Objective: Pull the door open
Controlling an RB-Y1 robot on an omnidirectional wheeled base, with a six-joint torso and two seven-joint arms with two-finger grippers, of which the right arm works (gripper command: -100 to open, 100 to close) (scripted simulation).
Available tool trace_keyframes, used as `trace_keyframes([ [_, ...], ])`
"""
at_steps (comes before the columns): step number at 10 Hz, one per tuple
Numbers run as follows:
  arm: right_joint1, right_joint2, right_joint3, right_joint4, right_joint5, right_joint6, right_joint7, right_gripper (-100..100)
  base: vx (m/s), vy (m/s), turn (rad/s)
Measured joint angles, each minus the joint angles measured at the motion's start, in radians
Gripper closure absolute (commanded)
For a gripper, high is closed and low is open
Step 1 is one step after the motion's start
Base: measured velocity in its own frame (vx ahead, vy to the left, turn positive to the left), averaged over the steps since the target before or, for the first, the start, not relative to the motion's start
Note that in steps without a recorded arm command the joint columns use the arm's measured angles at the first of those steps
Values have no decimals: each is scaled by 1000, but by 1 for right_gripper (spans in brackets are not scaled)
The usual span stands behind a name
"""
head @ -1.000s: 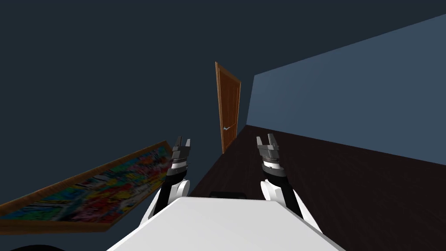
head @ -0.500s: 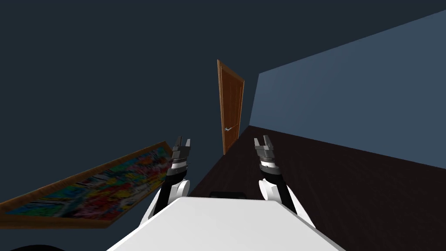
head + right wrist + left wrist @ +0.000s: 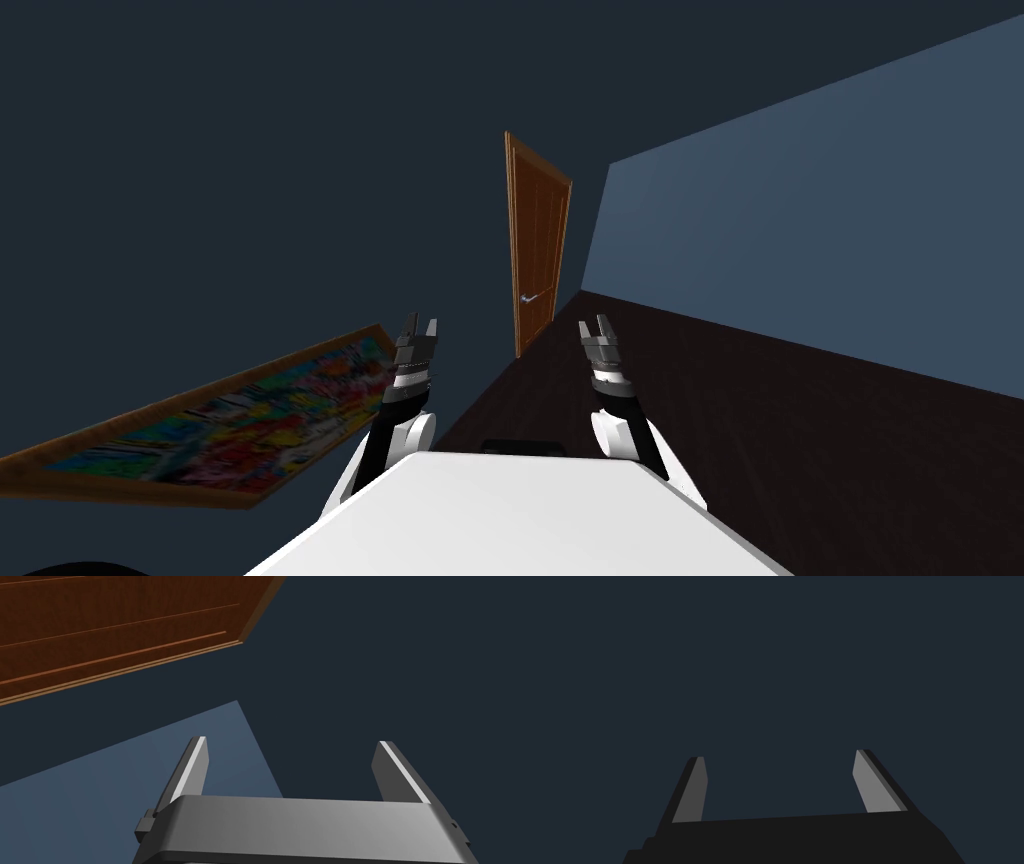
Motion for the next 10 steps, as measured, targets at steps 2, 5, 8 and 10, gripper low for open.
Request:
trace_keyframes([
  [2, -18, -8, -1, 51, -2, -9, -4, -100, 73, -68, 143],
  [5, -48, -18, 1, 134, -4, -28, -7, -100, 88, -74, 170],
  [8, -91, -33, -6, 238, -9, -48, -16, -100, 68, -86, 166],
  [10, -112, -36, -2, 291, -9, -54, -16, -100, 81, -84, 163],
])
